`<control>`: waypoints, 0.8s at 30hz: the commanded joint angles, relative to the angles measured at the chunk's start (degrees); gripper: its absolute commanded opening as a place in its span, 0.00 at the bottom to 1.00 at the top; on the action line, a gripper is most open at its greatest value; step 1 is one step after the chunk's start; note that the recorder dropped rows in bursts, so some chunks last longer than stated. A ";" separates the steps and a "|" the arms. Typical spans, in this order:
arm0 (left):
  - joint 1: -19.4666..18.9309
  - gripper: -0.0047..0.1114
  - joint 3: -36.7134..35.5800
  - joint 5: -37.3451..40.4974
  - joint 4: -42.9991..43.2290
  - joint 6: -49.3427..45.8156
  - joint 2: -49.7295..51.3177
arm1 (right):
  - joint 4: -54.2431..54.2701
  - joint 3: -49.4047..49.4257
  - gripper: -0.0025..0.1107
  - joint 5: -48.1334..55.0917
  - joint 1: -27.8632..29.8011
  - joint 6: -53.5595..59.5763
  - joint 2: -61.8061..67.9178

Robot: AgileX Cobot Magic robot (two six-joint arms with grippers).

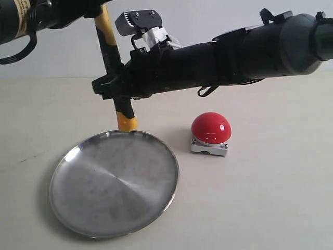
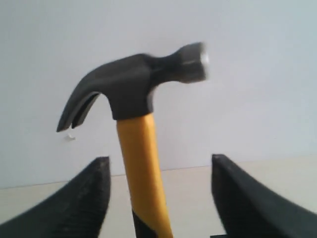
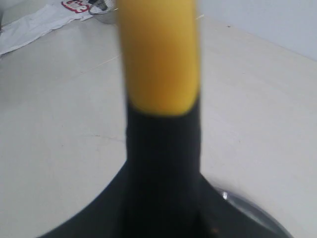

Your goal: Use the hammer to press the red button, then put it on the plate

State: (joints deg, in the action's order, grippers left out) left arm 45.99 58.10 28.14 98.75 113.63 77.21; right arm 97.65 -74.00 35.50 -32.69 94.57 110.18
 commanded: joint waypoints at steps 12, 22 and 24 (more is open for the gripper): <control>0.27 0.72 0.47 5.00 -4.69 -14.59 -0.66 | 2.29 -0.40 0.02 -5.23 0.51 -1.94 -0.99; -2.72 0.71 -4.89 5.29 -5.76 -15.32 -7.50 | 2.29 -0.15 0.02 -8.76 4.59 -6.41 -6.14; -5.01 0.71 -6.57 2.41 -5.25 -13.13 -8.00 | 2.29 0.06 0.02 -8.76 5.18 -7.19 -7.57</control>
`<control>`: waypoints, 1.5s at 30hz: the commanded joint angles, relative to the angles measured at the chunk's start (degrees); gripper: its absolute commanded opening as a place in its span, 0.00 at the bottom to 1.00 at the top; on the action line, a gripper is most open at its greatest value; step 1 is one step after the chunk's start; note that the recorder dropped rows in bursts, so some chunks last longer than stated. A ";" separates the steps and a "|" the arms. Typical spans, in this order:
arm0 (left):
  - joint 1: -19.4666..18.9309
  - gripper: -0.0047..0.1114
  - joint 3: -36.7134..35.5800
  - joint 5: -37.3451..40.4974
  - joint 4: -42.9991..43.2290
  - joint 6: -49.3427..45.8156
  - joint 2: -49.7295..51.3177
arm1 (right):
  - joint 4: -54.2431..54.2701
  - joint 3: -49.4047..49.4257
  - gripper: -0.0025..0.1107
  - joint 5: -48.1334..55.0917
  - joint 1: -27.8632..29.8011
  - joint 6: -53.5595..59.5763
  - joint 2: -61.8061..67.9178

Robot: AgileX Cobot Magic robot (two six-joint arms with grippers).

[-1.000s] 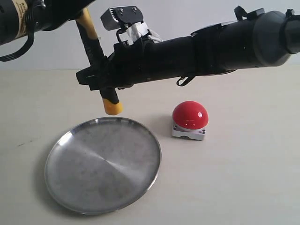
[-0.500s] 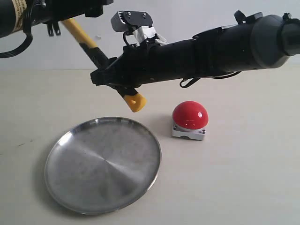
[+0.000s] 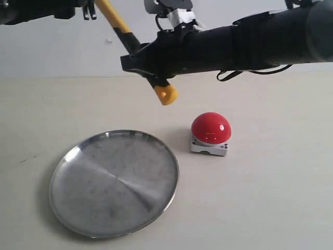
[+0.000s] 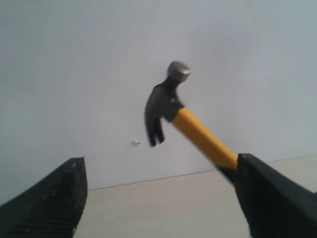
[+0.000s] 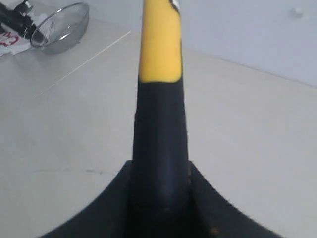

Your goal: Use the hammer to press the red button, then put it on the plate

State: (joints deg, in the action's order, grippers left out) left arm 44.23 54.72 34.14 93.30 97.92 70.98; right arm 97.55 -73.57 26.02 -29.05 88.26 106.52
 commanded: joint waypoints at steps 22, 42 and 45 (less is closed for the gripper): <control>-37.89 0.71 -5.28 -90.20 -16.75 -16.21 10.97 | -26.60 1.34 0.02 2.06 1.54 -25.15 -14.13; -44.23 0.04 -5.28 -104.11 -35.60 -19.25 23.74 | -20.62 1.34 0.02 9.63 1.54 -19.57 -16.64; -44.29 0.04 -5.28 -104.11 -35.19 -19.36 23.74 | -20.34 1.34 0.02 9.74 1.54 -19.57 -16.64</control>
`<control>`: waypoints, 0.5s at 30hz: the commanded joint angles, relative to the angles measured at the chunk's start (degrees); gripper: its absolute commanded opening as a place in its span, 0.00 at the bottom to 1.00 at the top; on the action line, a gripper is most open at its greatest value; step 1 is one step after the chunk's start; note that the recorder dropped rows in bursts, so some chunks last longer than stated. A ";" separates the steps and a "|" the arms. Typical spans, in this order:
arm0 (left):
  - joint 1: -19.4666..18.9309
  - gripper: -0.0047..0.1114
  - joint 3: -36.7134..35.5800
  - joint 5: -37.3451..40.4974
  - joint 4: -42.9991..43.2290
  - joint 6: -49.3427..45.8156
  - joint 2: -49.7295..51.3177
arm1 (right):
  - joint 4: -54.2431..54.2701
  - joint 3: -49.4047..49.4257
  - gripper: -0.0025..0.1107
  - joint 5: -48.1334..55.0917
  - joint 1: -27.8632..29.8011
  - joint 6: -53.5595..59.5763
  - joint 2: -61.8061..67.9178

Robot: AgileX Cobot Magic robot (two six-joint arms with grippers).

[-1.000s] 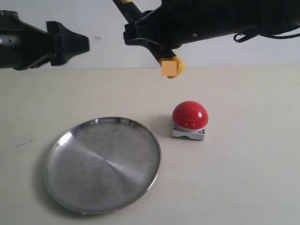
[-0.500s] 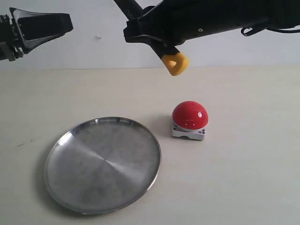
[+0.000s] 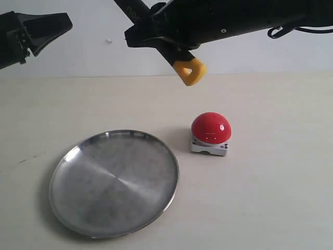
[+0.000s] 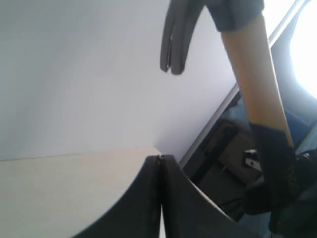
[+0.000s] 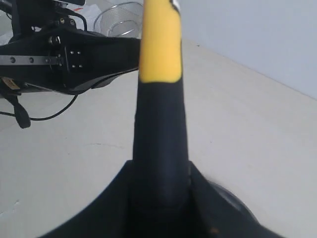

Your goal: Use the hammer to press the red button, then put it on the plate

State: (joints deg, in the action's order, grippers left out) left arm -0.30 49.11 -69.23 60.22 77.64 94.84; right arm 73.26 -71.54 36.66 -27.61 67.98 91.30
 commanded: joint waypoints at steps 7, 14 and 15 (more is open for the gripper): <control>0.23 0.04 0.33 3.57 -2.16 5.40 -0.11 | 3.70 -0.69 0.02 -0.34 0.10 -0.07 -1.41; 0.23 0.27 1.13 -0.73 -6.21 1.98 -0.35 | 7.23 -0.69 0.02 1.10 0.10 -1.54 -1.41; 0.38 0.36 1.51 -0.73 -6.21 1.96 -0.35 | 8.48 -0.69 0.02 1.37 0.10 -1.54 -1.41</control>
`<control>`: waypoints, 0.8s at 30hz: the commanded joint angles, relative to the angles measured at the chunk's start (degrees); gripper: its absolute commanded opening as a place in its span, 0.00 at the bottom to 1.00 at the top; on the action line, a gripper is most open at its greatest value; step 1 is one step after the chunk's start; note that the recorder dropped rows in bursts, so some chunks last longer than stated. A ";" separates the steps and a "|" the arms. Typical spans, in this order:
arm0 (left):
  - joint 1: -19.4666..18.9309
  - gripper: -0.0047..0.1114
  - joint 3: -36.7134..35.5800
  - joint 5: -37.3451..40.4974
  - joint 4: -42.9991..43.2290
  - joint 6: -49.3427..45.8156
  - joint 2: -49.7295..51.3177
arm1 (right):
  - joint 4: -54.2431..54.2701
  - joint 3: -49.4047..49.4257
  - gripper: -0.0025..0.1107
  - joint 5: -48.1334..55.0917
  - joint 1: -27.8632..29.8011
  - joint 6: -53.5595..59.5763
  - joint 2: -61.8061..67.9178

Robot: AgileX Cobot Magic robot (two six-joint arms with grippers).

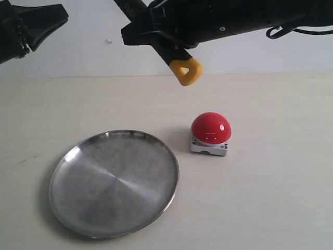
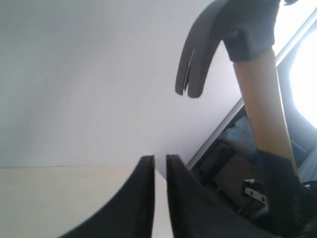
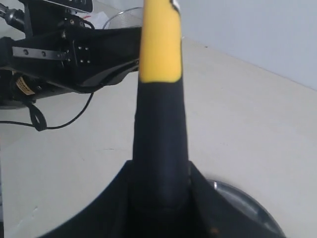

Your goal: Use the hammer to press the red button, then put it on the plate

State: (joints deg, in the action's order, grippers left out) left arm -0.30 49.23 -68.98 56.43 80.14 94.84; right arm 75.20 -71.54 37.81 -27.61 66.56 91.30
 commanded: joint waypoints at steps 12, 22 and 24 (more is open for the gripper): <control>2.50 0.77 1.62 -0.98 -3.20 2.17 -0.22 | 13.56 -0.69 0.02 -2.56 0.10 -0.20 -0.52; 7.71 0.69 3.41 -0.98 -8.82 -2.16 -0.22 | 19.81 -0.69 0.02 1.54 0.10 -0.66 3.48; 7.71 0.70 4.11 -0.98 -7.97 -1.01 -0.22 | 20.25 -0.69 0.02 1.54 0.10 0.62 3.80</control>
State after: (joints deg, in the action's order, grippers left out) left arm 7.02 52.22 -69.10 48.05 78.35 94.84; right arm 91.86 -71.54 38.22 -27.61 64.75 95.61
